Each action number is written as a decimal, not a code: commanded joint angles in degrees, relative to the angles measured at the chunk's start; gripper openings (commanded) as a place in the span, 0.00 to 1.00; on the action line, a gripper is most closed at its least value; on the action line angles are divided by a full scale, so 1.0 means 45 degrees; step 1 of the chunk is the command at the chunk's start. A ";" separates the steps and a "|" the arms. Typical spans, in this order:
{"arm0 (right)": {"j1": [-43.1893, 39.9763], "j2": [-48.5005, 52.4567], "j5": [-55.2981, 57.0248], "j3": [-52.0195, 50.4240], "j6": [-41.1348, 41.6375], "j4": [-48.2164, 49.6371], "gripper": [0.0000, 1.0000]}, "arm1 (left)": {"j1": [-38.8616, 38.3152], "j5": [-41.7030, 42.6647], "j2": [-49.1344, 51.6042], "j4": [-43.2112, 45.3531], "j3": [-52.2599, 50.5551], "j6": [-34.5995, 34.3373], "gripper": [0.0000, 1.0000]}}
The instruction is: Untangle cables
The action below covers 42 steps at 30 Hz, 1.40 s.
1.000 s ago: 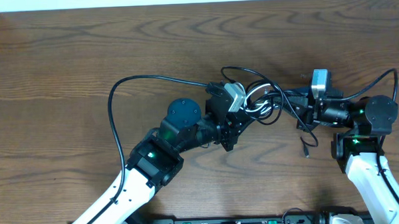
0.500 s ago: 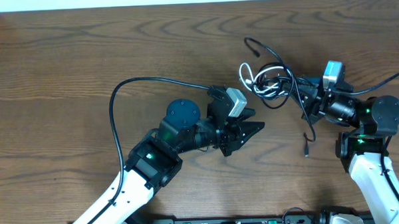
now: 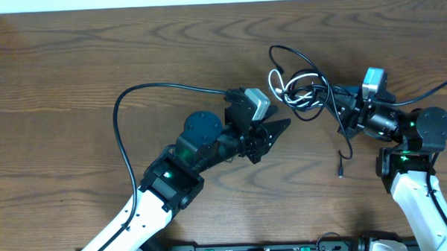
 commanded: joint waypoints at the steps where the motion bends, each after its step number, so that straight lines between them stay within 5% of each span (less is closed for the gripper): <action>1: 0.0005 -0.0053 -0.0083 0.0141 0.0141 0.0078 0.01 | 0.0019 -0.0578 0.0063 0.0325 0.0107 0.0015 0.40; 30: 0.0393 -0.0053 0.0607 0.0141 -0.0738 -0.0976 0.01 | 0.0019 -0.0092 0.1239 0.1768 0.0107 -0.1501 0.39; 42: 0.0398 -0.0053 0.0539 0.0141 -0.0670 -0.0976 0.01 | 0.0019 -0.0321 0.1243 0.1763 0.0107 -0.1486 0.12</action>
